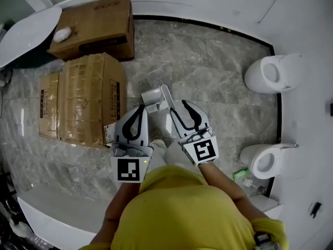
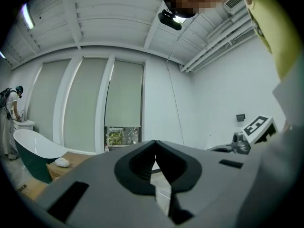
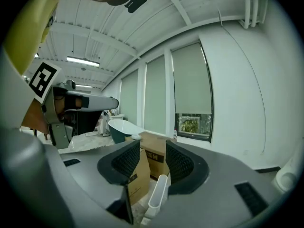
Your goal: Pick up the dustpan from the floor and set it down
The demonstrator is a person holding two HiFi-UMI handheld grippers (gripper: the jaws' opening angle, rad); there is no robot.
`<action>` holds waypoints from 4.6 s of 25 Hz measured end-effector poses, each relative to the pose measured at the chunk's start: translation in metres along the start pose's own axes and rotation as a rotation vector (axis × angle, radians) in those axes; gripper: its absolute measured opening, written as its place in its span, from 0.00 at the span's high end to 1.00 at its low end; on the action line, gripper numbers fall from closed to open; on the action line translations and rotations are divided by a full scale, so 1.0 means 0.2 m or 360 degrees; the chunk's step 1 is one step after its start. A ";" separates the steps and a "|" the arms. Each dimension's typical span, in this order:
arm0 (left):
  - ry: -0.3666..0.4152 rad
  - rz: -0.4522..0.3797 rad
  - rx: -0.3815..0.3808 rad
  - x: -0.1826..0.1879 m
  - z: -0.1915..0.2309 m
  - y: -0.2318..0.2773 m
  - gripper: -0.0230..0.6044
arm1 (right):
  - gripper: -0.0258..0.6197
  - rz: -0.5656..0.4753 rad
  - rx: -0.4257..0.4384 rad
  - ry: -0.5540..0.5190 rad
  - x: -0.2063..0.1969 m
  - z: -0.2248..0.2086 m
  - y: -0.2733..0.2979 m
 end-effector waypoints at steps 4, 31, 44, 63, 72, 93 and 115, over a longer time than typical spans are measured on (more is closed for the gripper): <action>-0.0046 0.0034 -0.0032 -0.03 0.02 0.05 0.97 | 0.63 0.0189 0.0005 0.0048 -0.13 -0.01 0.09; 0.0012 0.0353 -0.0130 -0.49 0.07 0.31 0.97 | 0.57 0.1157 0.0158 0.0297 -0.80 -0.08 0.52; -0.0005 0.0389 -0.0050 -0.51 0.11 0.24 0.97 | 0.82 0.1163 0.0091 0.0510 -0.85 -0.10 0.53; 0.0036 0.0321 -0.0099 -0.41 0.02 0.29 0.97 | 0.81 0.0859 0.0101 0.0474 -0.37 -0.20 0.29; 0.0065 0.0264 -0.0101 -0.33 -0.01 0.33 0.97 | 0.80 0.0702 0.0160 0.0494 -0.04 -0.24 0.30; -0.0015 0.0195 0.0054 -0.23 0.09 0.33 0.97 | 0.80 0.0674 0.0124 0.0431 -0.08 -0.29 0.40; -0.0058 0.0343 0.0053 -0.41 0.08 0.31 0.97 | 0.80 0.0764 -0.0031 0.0571 -0.62 -0.30 0.40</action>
Point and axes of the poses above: the fingertips, and each gripper's own axes: y forward along the fingers, z to its left, x out of its top, the point moved 4 cm from there along -y, backward along the fingers, and after that the axes turned 1 degree about -y, right-handed, at the moved point
